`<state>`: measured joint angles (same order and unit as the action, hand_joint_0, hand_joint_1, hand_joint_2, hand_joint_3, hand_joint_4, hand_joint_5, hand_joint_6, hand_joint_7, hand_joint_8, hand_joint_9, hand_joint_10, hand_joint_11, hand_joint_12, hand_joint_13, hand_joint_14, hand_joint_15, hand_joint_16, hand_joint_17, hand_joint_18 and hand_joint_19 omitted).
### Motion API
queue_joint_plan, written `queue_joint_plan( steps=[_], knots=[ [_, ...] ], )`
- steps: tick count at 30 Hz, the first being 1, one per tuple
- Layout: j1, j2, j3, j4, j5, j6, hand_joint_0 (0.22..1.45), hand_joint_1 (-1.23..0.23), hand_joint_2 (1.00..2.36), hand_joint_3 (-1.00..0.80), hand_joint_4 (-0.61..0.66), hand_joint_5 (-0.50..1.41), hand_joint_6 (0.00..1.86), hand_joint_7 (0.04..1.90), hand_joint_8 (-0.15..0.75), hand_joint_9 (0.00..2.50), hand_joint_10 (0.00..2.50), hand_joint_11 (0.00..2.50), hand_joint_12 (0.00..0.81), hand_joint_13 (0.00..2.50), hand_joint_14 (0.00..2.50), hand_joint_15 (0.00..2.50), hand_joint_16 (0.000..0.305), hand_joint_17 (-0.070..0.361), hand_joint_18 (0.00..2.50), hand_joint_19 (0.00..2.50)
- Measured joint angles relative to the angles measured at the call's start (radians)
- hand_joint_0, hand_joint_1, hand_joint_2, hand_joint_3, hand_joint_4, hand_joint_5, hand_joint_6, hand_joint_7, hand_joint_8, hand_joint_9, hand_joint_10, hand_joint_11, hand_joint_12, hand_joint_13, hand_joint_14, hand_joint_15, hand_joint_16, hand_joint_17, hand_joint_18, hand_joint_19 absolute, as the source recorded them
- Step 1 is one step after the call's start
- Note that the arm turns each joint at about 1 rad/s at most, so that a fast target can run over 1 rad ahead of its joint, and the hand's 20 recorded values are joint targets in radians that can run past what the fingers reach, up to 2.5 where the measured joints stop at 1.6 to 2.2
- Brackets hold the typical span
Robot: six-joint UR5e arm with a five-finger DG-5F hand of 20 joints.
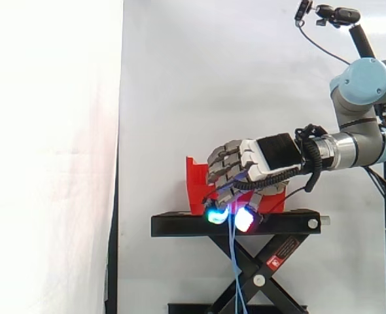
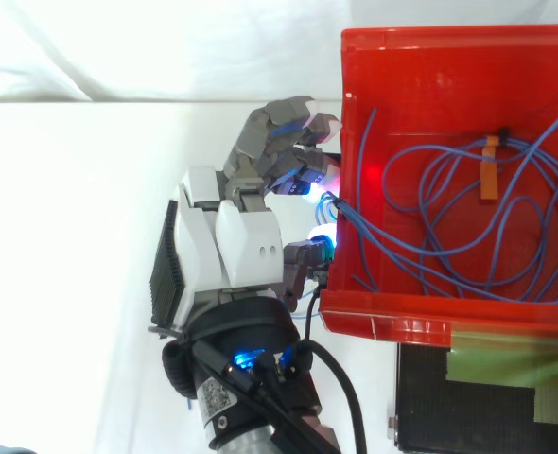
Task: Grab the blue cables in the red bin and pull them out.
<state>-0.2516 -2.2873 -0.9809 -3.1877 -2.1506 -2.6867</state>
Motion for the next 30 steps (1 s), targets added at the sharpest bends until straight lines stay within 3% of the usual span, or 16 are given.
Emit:
queue_joint_plan(
  steps=[14, 30],
  knots=[
    [0.0, 0.0, -0.001, 0.001, 0.0, 0.0, 0.81, -0.98, 1.0, -1.0, 0.0, 1.04, 0.01, 0.83, 0.192, 1.22, 0.03, 0.94, 0.301, 0.96, 0.03, 0.69, 0.038, 0.086, 0.62, 0.73],
    [0.0, 0.0, -0.001, 0.002, 0.0, 0.0, 0.81, -0.97, 1.0, -1.0, 0.0, 1.01, 0.01, 0.79, 0.189, 1.25, 0.03, 0.94, 0.299, 0.97, 0.03, 0.69, 0.038, 0.086, 0.62, 0.73]
  ],
)
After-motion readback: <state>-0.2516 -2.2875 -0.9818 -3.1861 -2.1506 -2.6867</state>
